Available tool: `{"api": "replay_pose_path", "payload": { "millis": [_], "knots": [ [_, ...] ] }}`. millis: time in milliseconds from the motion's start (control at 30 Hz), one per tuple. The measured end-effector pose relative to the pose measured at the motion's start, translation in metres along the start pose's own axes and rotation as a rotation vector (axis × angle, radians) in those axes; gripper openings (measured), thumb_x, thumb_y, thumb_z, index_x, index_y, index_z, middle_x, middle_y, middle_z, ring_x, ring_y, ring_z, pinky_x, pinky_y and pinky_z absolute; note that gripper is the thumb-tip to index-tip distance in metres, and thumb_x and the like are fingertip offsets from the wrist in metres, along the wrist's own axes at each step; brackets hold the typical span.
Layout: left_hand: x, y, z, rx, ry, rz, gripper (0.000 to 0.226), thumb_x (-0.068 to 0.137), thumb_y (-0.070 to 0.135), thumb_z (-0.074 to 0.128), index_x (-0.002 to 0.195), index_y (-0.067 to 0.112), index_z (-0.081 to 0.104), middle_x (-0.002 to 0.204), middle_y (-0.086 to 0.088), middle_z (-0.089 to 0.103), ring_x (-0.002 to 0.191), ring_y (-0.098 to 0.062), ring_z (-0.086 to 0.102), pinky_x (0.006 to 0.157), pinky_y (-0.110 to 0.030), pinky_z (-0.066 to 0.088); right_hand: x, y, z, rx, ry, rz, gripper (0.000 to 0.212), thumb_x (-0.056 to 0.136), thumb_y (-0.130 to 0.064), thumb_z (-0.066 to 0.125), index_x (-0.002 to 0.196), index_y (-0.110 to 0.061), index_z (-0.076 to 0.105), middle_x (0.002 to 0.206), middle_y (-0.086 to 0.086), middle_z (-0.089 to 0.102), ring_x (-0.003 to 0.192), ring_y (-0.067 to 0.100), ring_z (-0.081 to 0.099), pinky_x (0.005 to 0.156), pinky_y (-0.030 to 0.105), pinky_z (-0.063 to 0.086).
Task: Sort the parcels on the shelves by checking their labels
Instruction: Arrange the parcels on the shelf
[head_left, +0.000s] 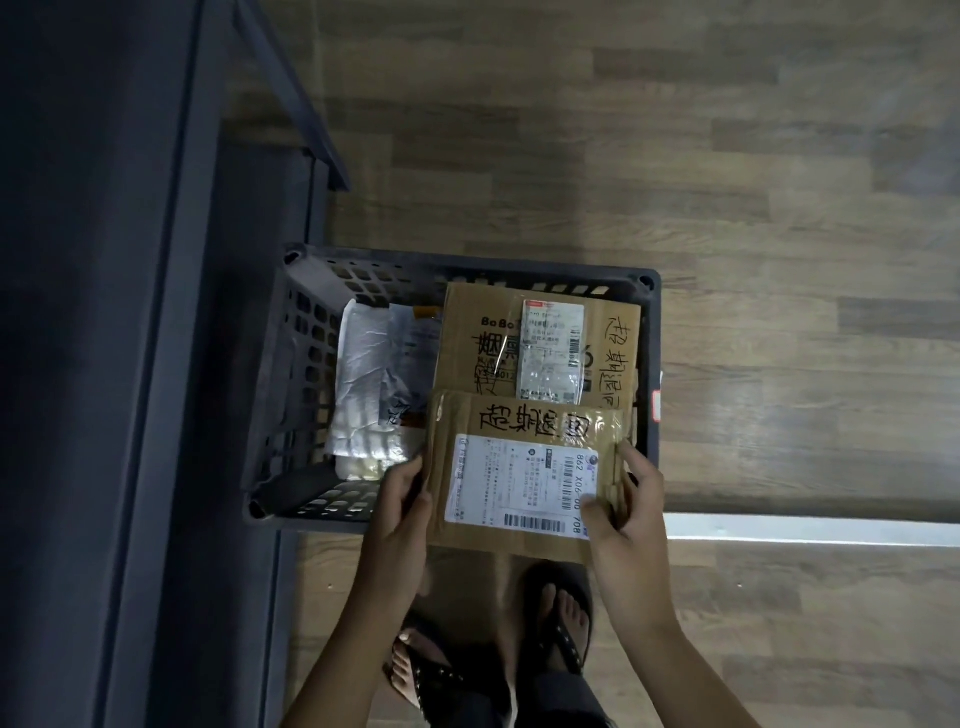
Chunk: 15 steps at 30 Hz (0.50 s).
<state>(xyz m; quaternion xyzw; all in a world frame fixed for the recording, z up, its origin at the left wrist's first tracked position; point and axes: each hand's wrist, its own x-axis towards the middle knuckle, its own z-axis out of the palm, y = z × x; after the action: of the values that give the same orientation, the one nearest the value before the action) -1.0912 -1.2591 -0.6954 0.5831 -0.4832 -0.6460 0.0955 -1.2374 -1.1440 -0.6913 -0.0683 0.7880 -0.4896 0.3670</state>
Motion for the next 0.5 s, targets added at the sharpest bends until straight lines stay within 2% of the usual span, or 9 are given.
{"api": "replay_pose_path", "payload": {
  "millis": [100, 167, 233, 333, 433, 500],
  "knots": [
    [0.008, 0.015, -0.018, -0.037, 0.101, 0.051, 0.028, 0.099, 0.011, 0.040, 0.111, 0.033, 0.053, 0.111, 0.014, 0.058, 0.103, -0.002, 0.055, 0.080, -0.021, 0.043, -0.001, -0.010, 0.024, 0.064, -0.089, -0.013, 0.061, 0.089, -0.001, 0.058, 0.125, -0.046, 0.035, 0.128, -0.011, 0.052, 0.116, -0.004, 0.052, 0.094, 0.015, 0.047],
    [0.015, 0.018, -0.037, -0.068, 0.198, 0.053, 0.027, 0.099, 0.013, 0.042, 0.113, 0.030, 0.056, 0.113, 0.008, 0.061, 0.103, -0.008, 0.059, 0.085, -0.029, 0.046, -0.005, -0.016, 0.045, 0.088, -0.184, -0.002, 0.064, 0.088, -0.004, 0.059, 0.127, -0.048, 0.033, 0.129, -0.017, 0.050, 0.119, -0.005, 0.050, 0.099, 0.021, 0.045],
    [0.021, 0.016, -0.058, -0.058, 0.277, 0.053, 0.028, 0.098, 0.015, 0.044, 0.110, 0.035, 0.059, 0.114, 0.004, 0.063, 0.104, -0.015, 0.060, 0.087, -0.036, 0.047, -0.008, -0.019, 0.068, 0.086, -0.249, -0.026, 0.065, 0.088, -0.005, 0.060, 0.132, -0.043, 0.032, 0.131, -0.019, 0.048, 0.124, -0.005, 0.045, 0.107, 0.027, 0.040],
    [0.030, 0.009, -0.084, -0.029, 0.337, 0.026, 0.024, 0.099, 0.018, 0.043, 0.109, 0.036, 0.055, 0.108, 0.008, 0.061, 0.097, -0.011, 0.059, 0.072, -0.028, 0.044, -0.010, -0.014, 0.100, 0.031, -0.288, -0.084, 0.070, 0.086, -0.001, 0.057, 0.129, -0.050, 0.031, 0.128, -0.031, 0.042, 0.128, -0.005, 0.039, 0.111, 0.033, 0.036],
    [0.040, -0.002, -0.104, 0.019, 0.405, 0.013, 0.024, 0.100, 0.021, 0.042, 0.117, 0.035, 0.051, 0.110, 0.007, 0.058, 0.101, -0.016, 0.057, 0.069, -0.027, 0.044, -0.014, -0.007, 0.125, 0.002, -0.309, -0.110, 0.072, 0.080, -0.001, 0.053, 0.125, -0.055, 0.033, 0.132, -0.019, 0.043, 0.130, 0.008, 0.039, 0.109, 0.039, 0.039],
    [0.042, -0.007, -0.113, 0.079, 0.505, 0.033, 0.028, 0.100, 0.020, 0.040, 0.120, 0.035, 0.052, 0.113, 0.010, 0.058, 0.102, -0.013, 0.056, 0.069, -0.021, 0.042, -0.017, -0.005, 0.136, -0.002, -0.329, -0.122, 0.070, 0.083, -0.003, 0.053, 0.124, -0.056, 0.032, 0.130, -0.024, 0.042, 0.129, 0.004, 0.038, 0.108, 0.034, 0.038]
  ]
}}
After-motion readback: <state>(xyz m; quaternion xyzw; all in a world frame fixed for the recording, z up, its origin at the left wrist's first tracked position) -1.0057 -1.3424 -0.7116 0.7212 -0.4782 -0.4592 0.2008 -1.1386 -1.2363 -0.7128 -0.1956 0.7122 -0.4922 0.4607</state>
